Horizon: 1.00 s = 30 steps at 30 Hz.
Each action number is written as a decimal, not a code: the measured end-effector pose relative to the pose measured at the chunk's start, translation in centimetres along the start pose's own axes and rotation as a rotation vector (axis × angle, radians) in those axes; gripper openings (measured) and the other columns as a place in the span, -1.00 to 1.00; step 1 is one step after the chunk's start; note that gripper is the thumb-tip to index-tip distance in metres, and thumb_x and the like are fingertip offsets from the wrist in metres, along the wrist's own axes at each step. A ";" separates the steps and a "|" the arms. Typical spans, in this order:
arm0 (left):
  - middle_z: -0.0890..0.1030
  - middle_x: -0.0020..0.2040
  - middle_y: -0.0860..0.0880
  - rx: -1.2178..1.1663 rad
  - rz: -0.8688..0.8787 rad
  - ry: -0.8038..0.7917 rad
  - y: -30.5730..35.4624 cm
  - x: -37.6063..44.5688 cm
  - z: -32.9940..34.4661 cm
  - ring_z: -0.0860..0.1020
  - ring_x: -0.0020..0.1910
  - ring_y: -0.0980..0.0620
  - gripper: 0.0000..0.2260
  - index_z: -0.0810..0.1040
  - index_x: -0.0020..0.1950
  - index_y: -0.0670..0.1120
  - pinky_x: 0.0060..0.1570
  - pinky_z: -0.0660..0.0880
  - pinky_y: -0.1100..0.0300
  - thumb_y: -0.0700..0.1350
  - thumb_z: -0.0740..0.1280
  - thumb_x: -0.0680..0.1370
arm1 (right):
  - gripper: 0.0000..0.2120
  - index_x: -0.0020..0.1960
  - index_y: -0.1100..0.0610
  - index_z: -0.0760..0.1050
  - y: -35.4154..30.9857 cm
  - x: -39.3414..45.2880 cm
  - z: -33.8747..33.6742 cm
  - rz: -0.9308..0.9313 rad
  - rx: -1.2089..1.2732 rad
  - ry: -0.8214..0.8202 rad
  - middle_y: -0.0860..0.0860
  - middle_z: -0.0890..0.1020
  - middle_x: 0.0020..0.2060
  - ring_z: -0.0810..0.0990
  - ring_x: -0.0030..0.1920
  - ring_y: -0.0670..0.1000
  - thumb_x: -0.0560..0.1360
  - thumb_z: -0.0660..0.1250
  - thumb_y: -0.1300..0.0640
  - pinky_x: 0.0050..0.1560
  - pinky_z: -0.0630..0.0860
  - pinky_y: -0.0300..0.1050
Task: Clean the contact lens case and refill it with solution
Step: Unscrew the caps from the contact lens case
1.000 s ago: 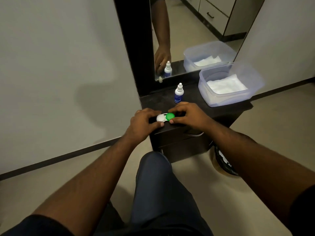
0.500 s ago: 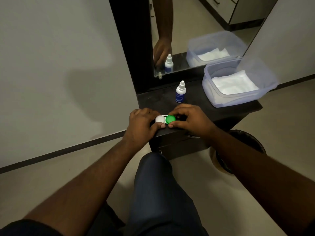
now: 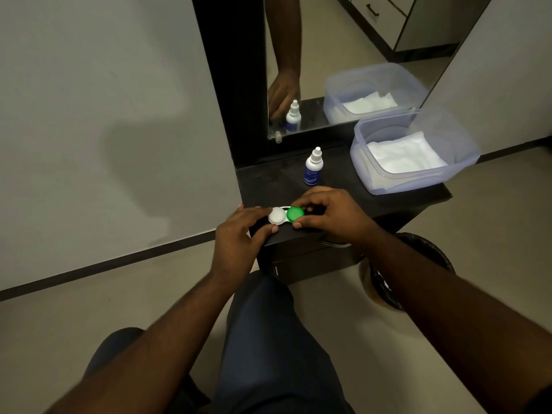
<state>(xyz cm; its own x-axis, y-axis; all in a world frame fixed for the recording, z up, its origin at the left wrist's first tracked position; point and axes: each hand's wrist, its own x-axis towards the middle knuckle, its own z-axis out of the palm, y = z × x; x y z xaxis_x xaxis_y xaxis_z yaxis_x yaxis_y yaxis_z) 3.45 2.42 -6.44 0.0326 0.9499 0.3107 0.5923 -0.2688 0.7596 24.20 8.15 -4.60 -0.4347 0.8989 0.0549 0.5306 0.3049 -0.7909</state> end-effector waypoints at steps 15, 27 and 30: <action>0.53 0.29 -0.03 0.016 0.020 -0.092 0.5 0.1 0.1 0.32 0.41 0.02 -0.57 0.51 0.31 -0.06 0.39 0.27 0.06 -0.12 0.46 0.45 | -0.64 0.07 0.08 0.63 0.1 0.0 0.0 0.024 0.005 -0.005 -0.05 0.60 -0.08 0.55 -0.13 -0.11 0.29 0.56 0.12 -0.06 0.52 -0.22; 0.59 0.04 0.05 -0.042 -0.012 -0.177 1.3 2.3 -0.8 0.50 0.00 0.23 -0.58 0.61 0.19 -0.07 0.02 0.38 0.52 -0.13 0.54 0.34 | -0.60 0.12 0.07 0.61 0.6 0.1 0.2 0.008 -0.025 -0.005 -0.12 0.56 -0.09 0.55 -0.08 -0.15 0.30 0.55 0.10 -0.06 0.42 -0.36; 0.56 0.00 0.05 -0.017 -0.037 -0.133 1.7 2.8 -0.8 0.48 -0.07 0.28 -0.59 0.61 0.19 -0.08 -0.08 0.36 0.57 -0.11 0.53 0.36 | -0.60 0.12 0.07 0.62 0.6 0.1 0.1 0.015 -0.025 -0.005 -0.13 0.56 -0.10 0.54 -0.09 -0.17 0.29 0.55 0.10 -0.07 0.41 -0.38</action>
<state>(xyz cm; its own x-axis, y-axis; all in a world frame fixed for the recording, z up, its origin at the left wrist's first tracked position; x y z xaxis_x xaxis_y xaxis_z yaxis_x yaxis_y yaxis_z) 3.86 4.51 -3.84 0.1180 0.9716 0.2049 0.5810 -0.2349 0.7793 24.35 8.39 -5.15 -0.4307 0.9016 0.0402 0.5550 0.2997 -0.7759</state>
